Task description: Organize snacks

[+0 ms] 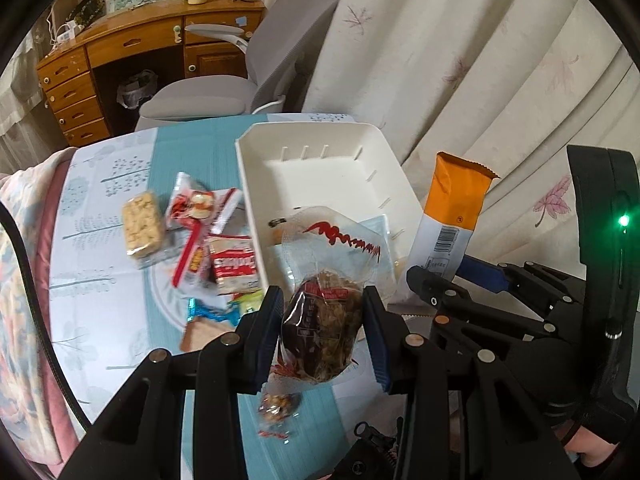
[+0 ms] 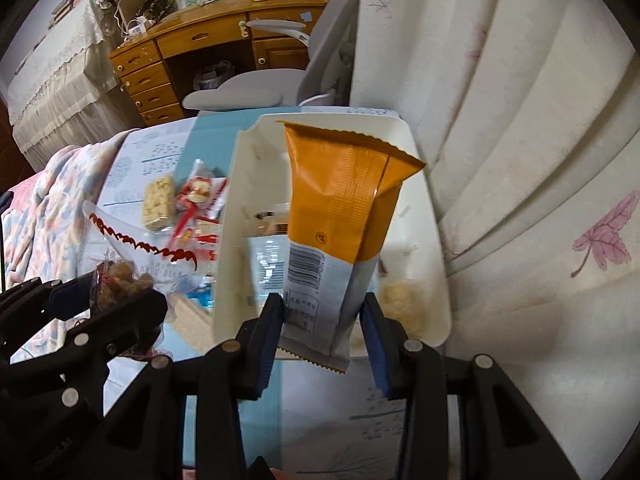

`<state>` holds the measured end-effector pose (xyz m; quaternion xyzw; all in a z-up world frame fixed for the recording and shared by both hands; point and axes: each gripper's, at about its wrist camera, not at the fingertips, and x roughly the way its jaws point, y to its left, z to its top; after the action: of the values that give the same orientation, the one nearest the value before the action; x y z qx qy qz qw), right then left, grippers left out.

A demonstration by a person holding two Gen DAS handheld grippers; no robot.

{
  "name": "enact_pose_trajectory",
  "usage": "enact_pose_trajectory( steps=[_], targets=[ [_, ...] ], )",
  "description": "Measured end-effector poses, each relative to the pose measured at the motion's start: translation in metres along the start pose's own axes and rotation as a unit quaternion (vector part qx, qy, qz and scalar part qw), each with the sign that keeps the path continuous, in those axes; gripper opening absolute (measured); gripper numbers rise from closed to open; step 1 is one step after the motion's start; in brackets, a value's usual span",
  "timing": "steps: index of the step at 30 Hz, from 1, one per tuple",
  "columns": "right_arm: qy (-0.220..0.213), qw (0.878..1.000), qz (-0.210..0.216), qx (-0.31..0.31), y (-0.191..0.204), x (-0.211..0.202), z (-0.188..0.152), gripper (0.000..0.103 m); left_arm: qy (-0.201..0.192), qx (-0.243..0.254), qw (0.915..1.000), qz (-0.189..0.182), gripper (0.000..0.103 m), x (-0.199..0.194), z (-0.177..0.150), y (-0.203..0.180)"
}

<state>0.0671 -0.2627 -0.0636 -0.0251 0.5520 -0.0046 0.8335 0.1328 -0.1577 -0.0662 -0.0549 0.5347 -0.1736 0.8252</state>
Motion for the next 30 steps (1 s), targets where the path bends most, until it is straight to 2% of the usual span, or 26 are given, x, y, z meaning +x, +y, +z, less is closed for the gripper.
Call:
enact_pose_trajectory(
  steps=[9,11,12,13,19,23,27,30],
  targets=[
    [0.003,1.0,0.01,0.009,-0.037,0.021,0.01,0.042,0.001,-0.005,0.9999,-0.011,0.039,0.027,0.008,-0.025],
    [0.012,1.0,0.012,0.012,-0.043,0.027,0.01,0.042,0.004,-0.015,0.9999,-0.004,0.046,0.031,0.008,-0.025],
    [0.014,1.0,0.011,0.011,-0.044,0.029,0.01,0.042,0.004,-0.017,0.9998,-0.001,0.057,0.031,0.009,-0.024],
    [0.018,1.0,0.01,0.013,-0.046,0.032,0.009,0.043,0.002,-0.022,0.9998,0.002,0.063,0.031,0.009,-0.023],
    [0.031,0.998,0.033,0.047,-0.055,0.039,0.003,0.059,0.006,-0.037,0.9991,0.017,0.067,0.028,0.009,-0.011],
    [0.051,0.996,0.052,0.059,-0.05,0.045,-0.003,0.061,0.01,-0.049,0.9983,0.03,0.068,0.026,0.004,0.003],
    [0.064,0.994,0.064,0.063,-0.039,0.048,-0.008,0.068,0.01,-0.059,0.9971,0.046,0.068,0.019,-0.002,0.02],
    [0.074,0.992,0.075,0.065,-0.027,0.052,-0.012,0.068,0.006,-0.067,0.9961,0.057,0.068,0.014,-0.008,0.036]
  ],
)
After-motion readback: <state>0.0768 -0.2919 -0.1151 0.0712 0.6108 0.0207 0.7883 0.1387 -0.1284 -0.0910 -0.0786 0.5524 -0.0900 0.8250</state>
